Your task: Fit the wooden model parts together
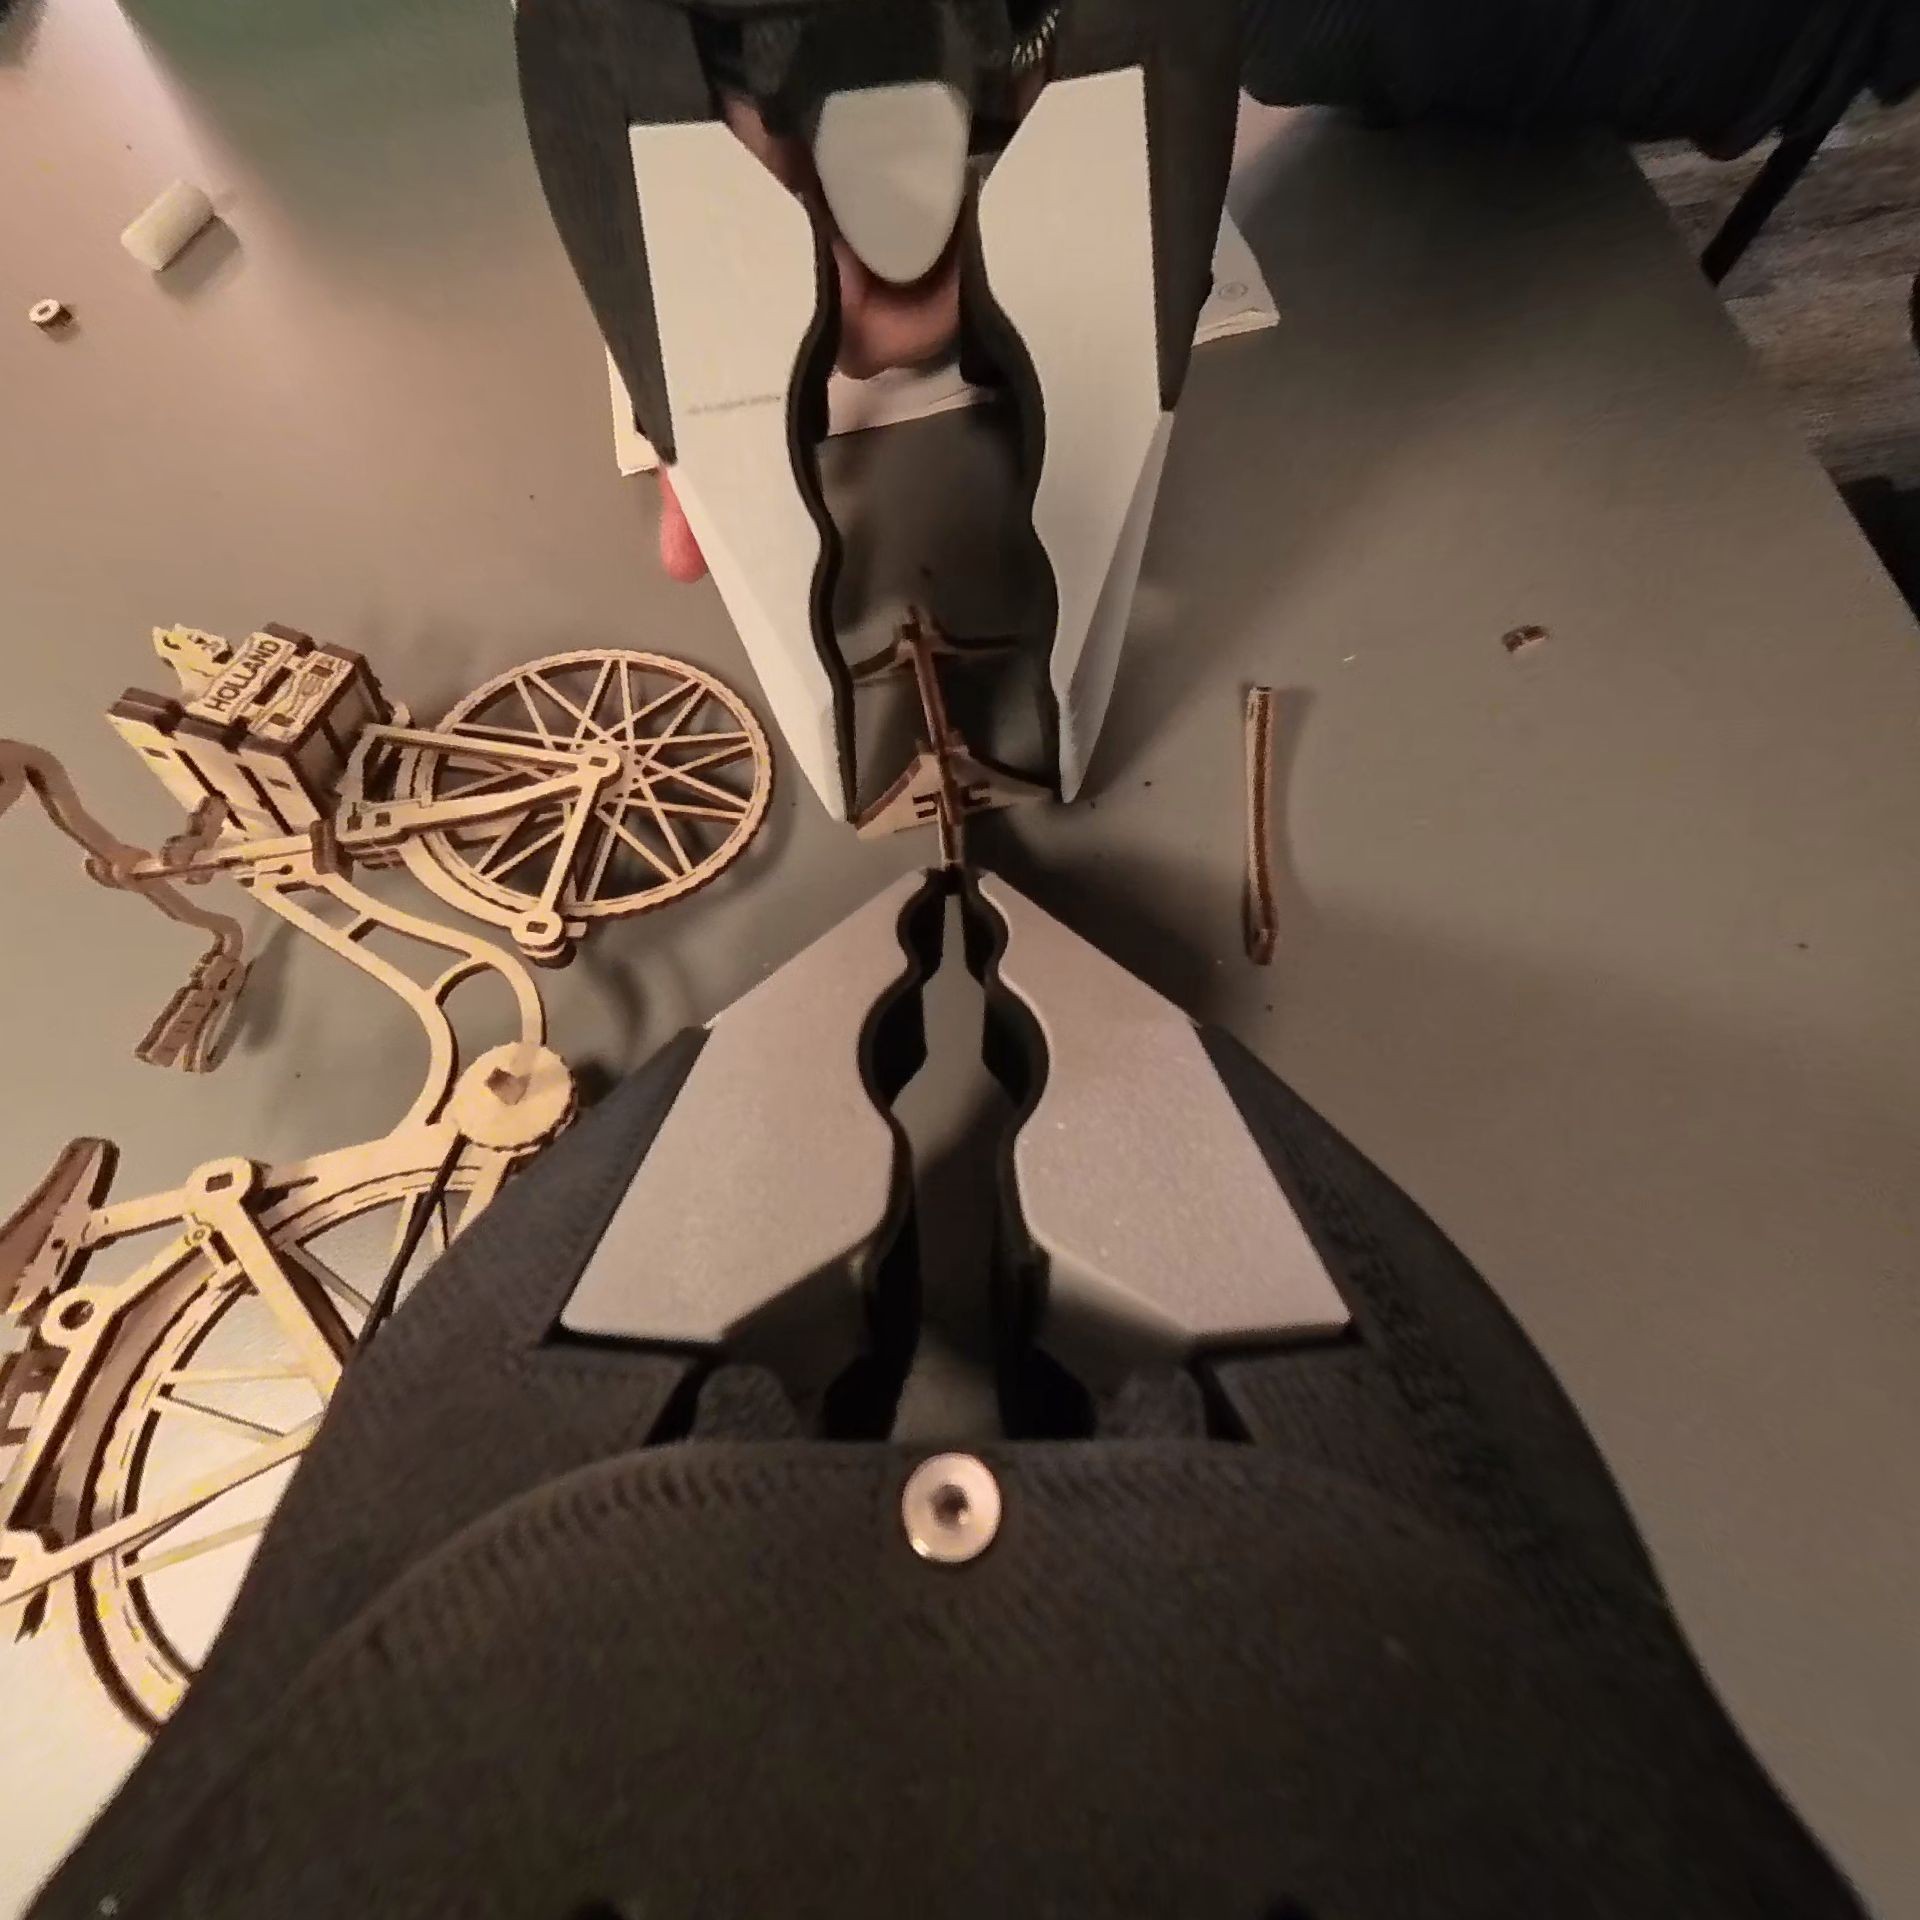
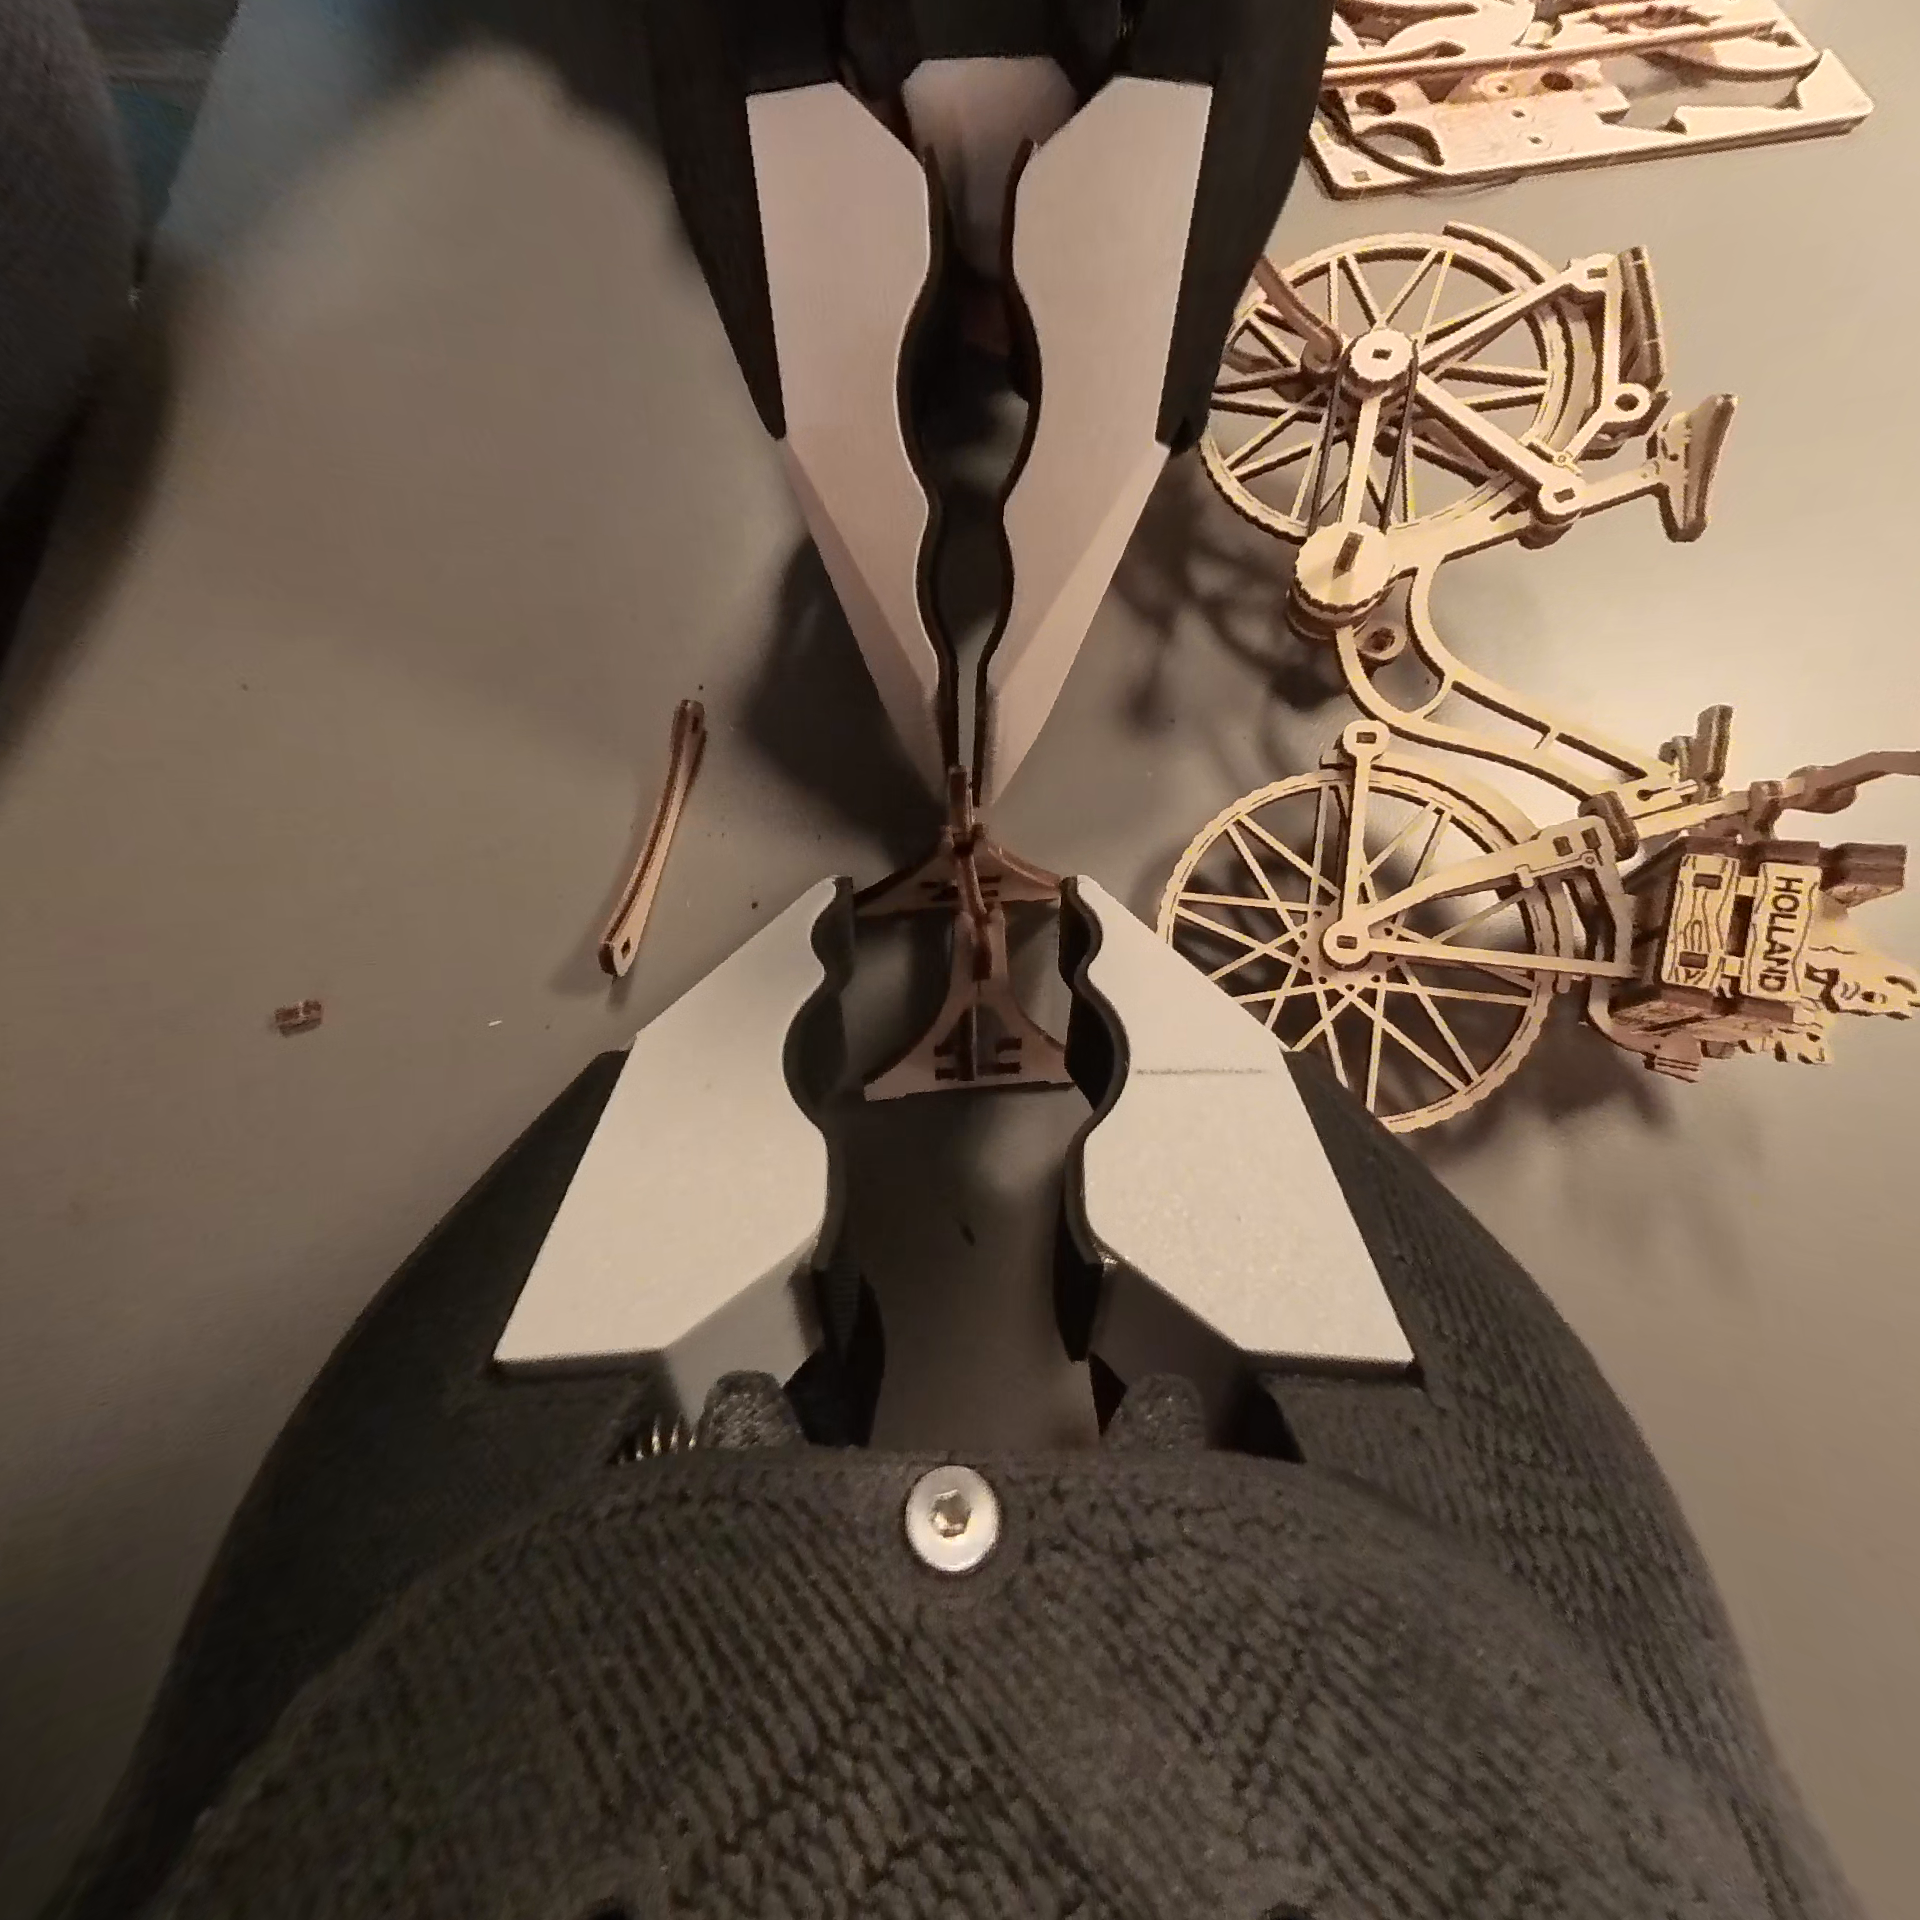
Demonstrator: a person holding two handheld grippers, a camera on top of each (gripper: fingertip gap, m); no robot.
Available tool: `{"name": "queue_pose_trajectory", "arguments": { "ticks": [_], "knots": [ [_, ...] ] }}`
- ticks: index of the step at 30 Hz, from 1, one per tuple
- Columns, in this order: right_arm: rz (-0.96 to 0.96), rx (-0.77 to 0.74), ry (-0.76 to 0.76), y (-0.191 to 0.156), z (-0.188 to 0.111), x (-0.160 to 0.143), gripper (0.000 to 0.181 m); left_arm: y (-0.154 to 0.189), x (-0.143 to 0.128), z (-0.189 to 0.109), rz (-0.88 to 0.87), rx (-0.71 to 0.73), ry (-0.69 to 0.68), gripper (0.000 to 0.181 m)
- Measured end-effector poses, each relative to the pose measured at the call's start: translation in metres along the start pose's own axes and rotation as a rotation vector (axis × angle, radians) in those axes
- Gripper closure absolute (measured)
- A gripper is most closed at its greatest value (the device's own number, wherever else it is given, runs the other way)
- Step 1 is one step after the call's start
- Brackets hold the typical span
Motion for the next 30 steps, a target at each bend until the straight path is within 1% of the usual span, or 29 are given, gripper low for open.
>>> {"name": "queue_pose_trajectory", "arguments": {
  "ticks": [13, 17, 20, 21, 30],
  "knots": [
    [0.135, 0.029, 0.01, 0.0061, 0.0004, -0.0004, 0.143, -0.0078, 0.0018, 0.002, -0.098, -0.038, -0.003, 0.179],
    [0.175, 0.041, 0.02, 0.0076, -0.0004, -0.001, 0.144, -0.0074, 0.0019, 0.0017, -0.092, -0.029, 0.001, 0.179],
    [0.191, 0.045, 0.022, 0.0082, -0.001, -0.0016, 0.144, -0.0069, 0.0013, 0.0017, -0.09, -0.016, -0.006, 0.178],
    [0.196, 0.048, 0.022, 0.0085, -0.0012, -0.0019, 0.152, -0.0067, 0.0007, 0.0016, -0.092, -0.019, -0.011, 0.178],
    [0.188, 0.045, 0.021, 0.0079, -0.0011, -0.0018, 0.152, -0.0063, -0.0026, -0.0018, -0.098, -0.017, -0.018, 0.178]
  ]
}}
Point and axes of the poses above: each gripper's, where its closed fingertips meet, z out along the fingers, x out of its top, y = z × x across the jaws, the point moved 9 cm from there along -z, back along the fingers, and after that the axes turned 4 degrees about -z, right-handed, at the moved point
